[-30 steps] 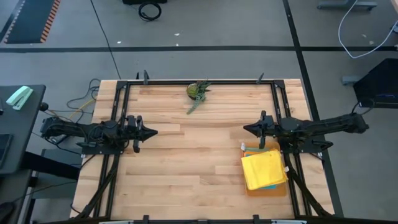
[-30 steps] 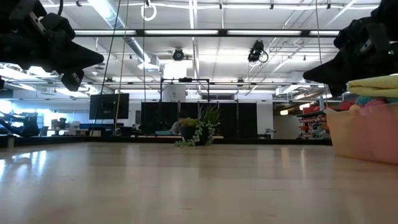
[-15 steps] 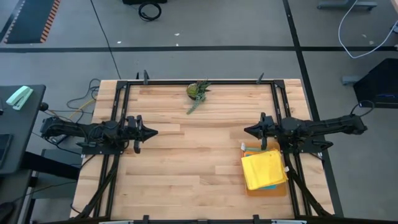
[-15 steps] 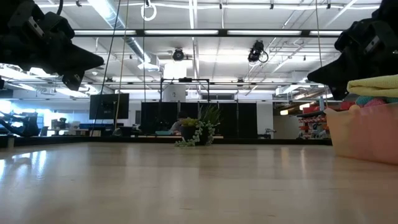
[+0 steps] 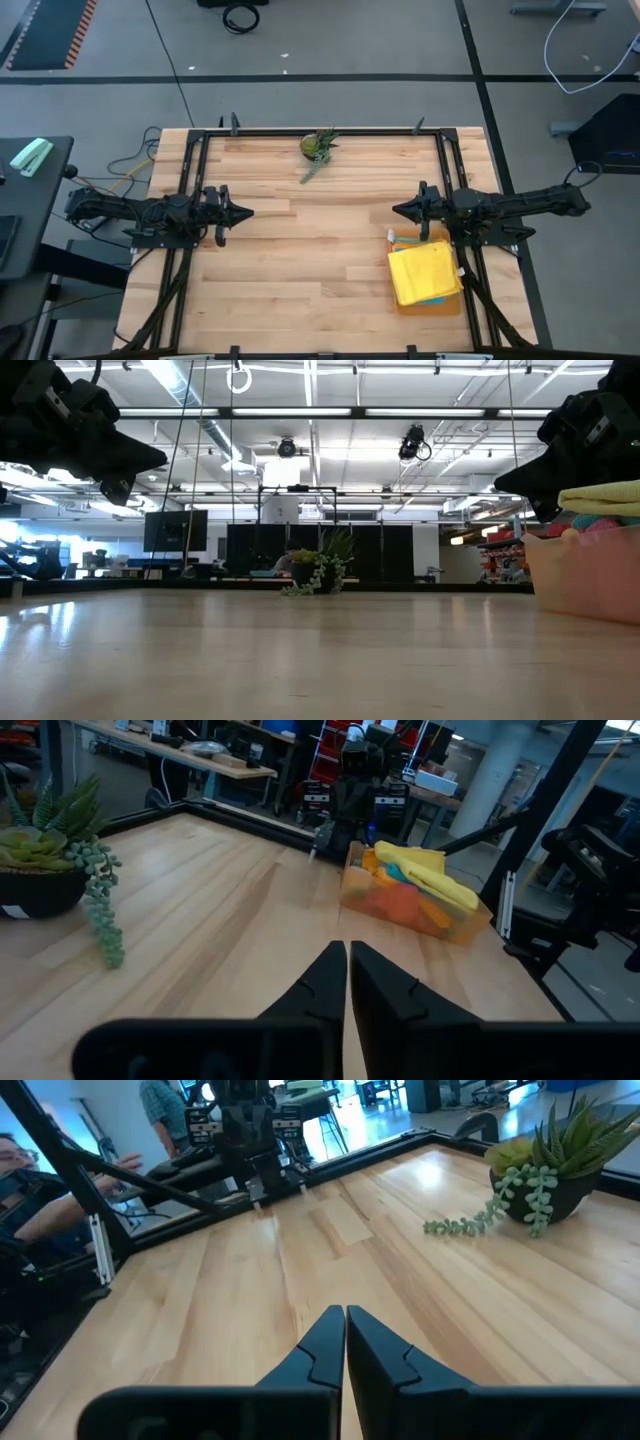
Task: Fold microfiber towels
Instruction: Return to Home Position
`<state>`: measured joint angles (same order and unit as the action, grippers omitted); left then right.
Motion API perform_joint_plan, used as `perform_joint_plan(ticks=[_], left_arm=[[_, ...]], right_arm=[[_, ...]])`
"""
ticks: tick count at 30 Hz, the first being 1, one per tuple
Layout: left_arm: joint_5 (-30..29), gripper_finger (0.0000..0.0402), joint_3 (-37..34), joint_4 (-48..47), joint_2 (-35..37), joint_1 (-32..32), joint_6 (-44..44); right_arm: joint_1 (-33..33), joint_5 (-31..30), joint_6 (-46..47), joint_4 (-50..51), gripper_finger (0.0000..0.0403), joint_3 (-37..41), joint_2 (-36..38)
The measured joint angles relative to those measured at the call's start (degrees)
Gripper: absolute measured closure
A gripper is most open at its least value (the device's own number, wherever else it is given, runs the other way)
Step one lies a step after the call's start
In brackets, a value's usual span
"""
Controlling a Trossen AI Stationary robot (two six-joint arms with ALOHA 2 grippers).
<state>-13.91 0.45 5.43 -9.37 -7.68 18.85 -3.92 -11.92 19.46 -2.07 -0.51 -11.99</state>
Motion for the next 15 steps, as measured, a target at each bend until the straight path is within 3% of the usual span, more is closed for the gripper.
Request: perform_joint_plan(ticks=[15], left_arm=[[0.0,0.0369,0.0,0.0,0.0,0.0,0.0]], right_arm=[[0.0,0.0,0.0,0.0,0.0380,0.0,0.0]])
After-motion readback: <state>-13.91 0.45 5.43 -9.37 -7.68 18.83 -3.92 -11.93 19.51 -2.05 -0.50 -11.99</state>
